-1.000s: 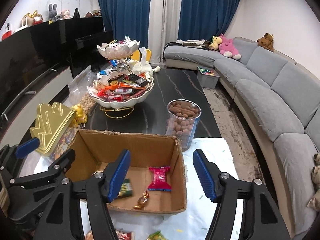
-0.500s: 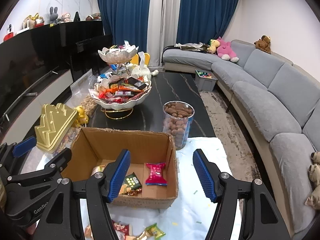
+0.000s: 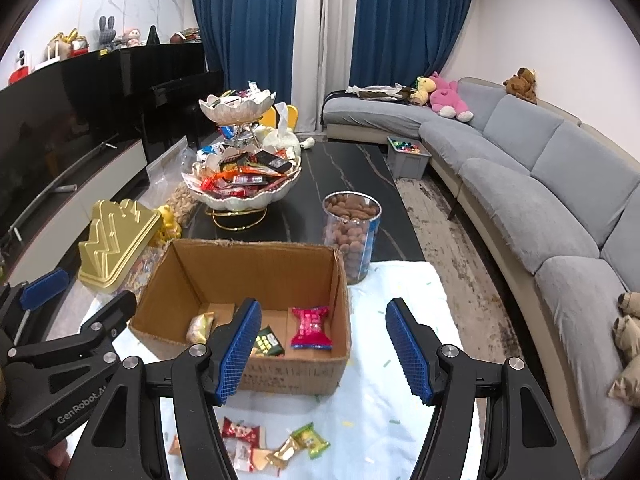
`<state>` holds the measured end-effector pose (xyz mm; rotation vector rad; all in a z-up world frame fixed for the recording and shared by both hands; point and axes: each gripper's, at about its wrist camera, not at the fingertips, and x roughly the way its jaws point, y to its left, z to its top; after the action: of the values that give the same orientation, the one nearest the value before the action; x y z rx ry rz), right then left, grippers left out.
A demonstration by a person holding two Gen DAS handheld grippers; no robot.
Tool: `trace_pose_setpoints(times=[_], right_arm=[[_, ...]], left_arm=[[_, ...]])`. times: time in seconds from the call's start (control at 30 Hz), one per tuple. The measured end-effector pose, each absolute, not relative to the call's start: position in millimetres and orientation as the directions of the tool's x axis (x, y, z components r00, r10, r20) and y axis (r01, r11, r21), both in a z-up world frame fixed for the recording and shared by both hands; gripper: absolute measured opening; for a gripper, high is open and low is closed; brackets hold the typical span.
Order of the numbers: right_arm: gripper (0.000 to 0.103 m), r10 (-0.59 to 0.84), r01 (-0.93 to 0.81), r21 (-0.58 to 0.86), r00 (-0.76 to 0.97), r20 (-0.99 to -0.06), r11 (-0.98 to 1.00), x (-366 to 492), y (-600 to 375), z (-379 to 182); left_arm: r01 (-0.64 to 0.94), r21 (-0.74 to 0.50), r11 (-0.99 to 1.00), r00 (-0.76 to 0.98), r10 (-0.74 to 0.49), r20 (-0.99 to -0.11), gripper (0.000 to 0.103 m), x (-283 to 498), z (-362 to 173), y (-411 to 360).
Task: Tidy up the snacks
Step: 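Withdraw both open tools from the box back toward the remaining snacks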
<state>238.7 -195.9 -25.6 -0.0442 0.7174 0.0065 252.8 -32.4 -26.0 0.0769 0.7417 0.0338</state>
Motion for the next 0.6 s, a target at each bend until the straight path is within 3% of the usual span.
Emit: trace_pose_setpoints(times=[0.6], right_arm=[[0.066,-0.009,-0.013,-0.027,0.729,-0.685,1.0,211,-194,-42]], left_arm=[[0.022,0.086,0.996,0.727,0.043,-0.685,0.084,211,-43,-32]])
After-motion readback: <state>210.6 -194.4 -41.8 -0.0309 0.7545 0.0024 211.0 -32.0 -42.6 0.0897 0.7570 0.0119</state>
